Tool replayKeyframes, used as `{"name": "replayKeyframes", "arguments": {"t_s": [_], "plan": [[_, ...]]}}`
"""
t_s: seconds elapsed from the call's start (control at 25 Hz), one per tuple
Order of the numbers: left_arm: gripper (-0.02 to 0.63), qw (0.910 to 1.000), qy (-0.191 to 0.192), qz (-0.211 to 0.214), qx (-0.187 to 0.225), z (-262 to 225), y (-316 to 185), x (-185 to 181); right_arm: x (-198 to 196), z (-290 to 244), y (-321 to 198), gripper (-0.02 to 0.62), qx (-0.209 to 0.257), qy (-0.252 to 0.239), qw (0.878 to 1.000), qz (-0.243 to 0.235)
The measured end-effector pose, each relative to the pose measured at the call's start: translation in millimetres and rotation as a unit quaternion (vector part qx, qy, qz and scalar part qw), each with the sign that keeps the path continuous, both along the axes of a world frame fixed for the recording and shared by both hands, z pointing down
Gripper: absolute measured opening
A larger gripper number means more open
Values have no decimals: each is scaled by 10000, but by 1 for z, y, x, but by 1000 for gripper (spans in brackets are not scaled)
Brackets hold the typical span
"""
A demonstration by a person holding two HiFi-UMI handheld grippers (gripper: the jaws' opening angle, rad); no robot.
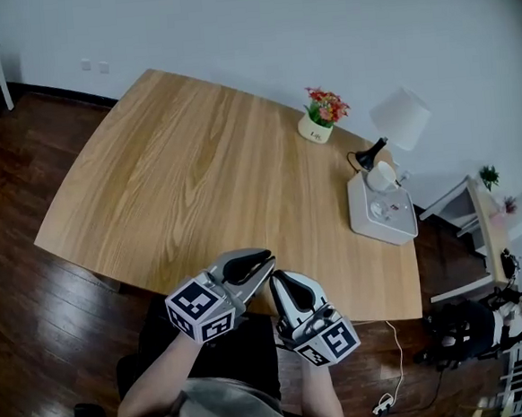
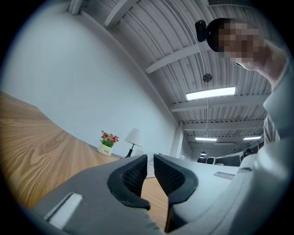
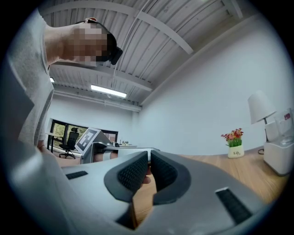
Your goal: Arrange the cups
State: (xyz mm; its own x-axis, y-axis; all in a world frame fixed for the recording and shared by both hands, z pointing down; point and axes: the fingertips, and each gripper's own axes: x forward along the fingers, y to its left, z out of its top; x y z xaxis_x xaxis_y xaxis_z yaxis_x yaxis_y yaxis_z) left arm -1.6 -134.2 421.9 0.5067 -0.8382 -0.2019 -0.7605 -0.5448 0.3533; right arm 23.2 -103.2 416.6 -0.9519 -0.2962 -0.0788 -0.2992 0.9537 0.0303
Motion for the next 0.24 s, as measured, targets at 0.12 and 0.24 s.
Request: {"name": "replayKeyframes", "arguments": {"t_s": [0.12,0.24], "plan": [[40,10000,5,7,-8,0,0,-3,-3,1,0,21,-32,34,10000,1],[40,10000,8,9,-22,1,1,-7,-7,2,1,21,-48,51,10000,2]]}}
